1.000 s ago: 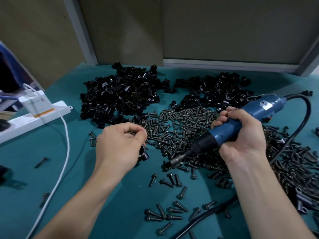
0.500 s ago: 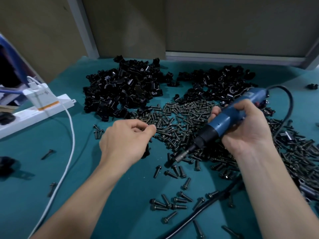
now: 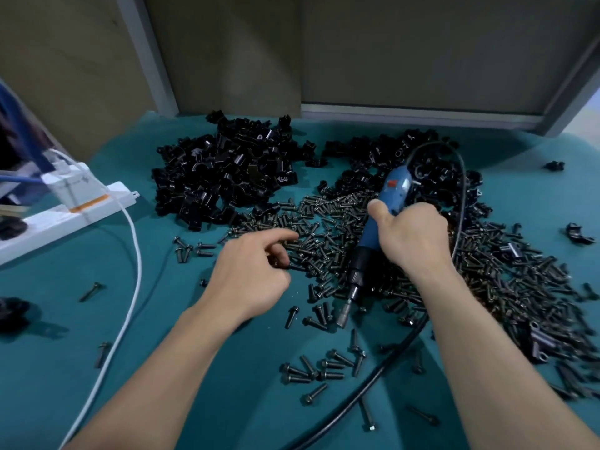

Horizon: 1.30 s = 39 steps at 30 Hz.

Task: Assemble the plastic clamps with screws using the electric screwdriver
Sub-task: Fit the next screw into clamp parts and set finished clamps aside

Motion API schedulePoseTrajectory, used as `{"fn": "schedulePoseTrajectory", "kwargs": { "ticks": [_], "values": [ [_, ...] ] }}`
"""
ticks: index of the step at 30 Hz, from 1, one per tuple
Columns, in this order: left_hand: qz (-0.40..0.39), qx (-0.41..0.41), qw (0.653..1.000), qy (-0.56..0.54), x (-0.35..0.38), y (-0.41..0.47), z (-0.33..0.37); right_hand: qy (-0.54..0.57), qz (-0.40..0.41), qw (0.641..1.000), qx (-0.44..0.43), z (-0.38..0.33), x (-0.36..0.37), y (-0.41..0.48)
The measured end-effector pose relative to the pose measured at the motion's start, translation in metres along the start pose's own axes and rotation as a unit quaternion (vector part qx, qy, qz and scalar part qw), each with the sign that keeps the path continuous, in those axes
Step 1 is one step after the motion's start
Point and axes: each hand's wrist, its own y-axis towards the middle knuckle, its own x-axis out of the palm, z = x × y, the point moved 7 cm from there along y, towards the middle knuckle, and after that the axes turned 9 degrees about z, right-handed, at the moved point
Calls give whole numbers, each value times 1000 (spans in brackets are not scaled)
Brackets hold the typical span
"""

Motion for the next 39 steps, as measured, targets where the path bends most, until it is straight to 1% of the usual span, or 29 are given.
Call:
{"fn": "schedulePoseTrajectory", "kwargs": {
  "ticks": [2, 4, 6, 8, 10, 13, 16, 19, 21, 23, 24, 25, 27, 28, 29, 31, 33, 36, 39],
  "values": [
    [18, 7, 999, -32, -2, 2, -1, -73, 22, 997, -31, -6, -7, 1],
    [34, 17, 997, -66, -3, 3, -2, -94, 39, 992, -68, -13, -13, 0],
    [46, 18, 994, -99, -5, 4, -5, -65, 34, 992, -107, -22, -13, -6],
    [49, 11, 992, -113, -6, 6, -7, -27, 12, 992, -123, -25, -12, -12],
    [36, 3, 993, -110, -5, 6, -7, -28, -6, 991, -130, -23, -11, -16],
    [6, -7, 997, -78, -3, 5, -6, -62, -20, 987, -149, -21, -12, -20],
    [6, -4, 999, -44, -2, 3, -7, -110, -15, 980, -167, -21, -16, -21],
    [13, -2, 1000, 18, 0, 2, -9, -161, -11, 977, -143, -16, -21, -19],
    [29, -15, 998, 51, -2, 1, -12, -148, 11, 978, -145, -21, -24, -20],
    [43, -34, 995, 83, -5, -1, -13, -106, 20, 975, -195, -41, -24, -24],
    [49, -32, 993, 98, -6, 0, -13, -100, 8, 967, -232, -53, -19, -25],
    [61, -29, 992, 104, -7, 0, -12, -118, -12, 953, -278, -66, -11, -26],
    [100, -27, 990, 90, -13, 1, -11, -202, -67, 907, -363, -84, 12, -27],
    [127, -23, 988, 84, -17, 1, -10, -236, -100, 888, -381, -87, 25, -27],
    [150, -21, 986, 76, -20, 1, -10, -258, -141, 875, -385, -88, 37, -26],
    [165, -29, 985, 43, -21, 1, -13, -272, -222, 864, -361, -84, 57, -25],
    [166, -48, 985, -5, -20, 1, -17, -275, -268, 856, -346, -82, 68, -24],
    [174, -102, 978, -62, -22, 5, -23, -266, -299, 847, -350, -82, 74, -23],
    [158, -157, 971, -86, -21, 12, -35, -248, -289, 855, -352, -81, 71, -26]
  ]
}}
